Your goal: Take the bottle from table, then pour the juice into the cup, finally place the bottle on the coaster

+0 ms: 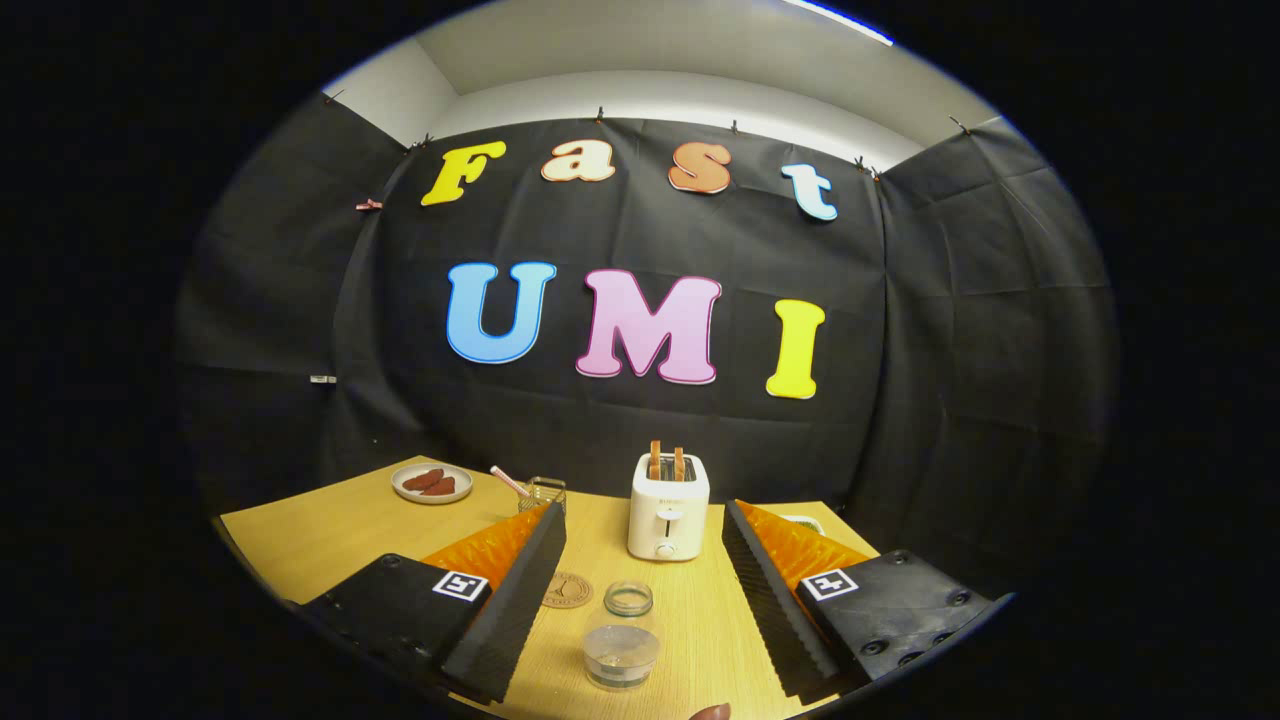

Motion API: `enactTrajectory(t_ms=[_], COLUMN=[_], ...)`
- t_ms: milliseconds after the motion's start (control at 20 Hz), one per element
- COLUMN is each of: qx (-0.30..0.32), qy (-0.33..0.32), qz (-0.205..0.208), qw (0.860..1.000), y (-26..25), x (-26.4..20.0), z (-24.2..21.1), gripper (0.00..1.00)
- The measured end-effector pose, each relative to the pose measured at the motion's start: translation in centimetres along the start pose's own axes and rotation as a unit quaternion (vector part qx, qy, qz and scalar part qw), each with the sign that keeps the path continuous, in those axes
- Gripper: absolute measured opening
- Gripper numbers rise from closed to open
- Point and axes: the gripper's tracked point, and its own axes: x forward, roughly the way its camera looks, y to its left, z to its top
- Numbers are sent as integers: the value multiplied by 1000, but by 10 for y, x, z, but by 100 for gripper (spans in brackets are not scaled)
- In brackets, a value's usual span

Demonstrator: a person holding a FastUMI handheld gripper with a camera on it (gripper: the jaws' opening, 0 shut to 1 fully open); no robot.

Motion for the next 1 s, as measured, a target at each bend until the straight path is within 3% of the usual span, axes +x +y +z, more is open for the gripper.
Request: enactTrajectory(t_ms=[450,850,900,1000], qx=[12,8,6,-4], qy=[59,83,86,100], qz=[30,7,4,-6], qw=[998,996,996,995], y=[20,19,19,17], x=[18,23,21,26], z=[-120,-176,-176,-176], gripper=[97,97,86,79])
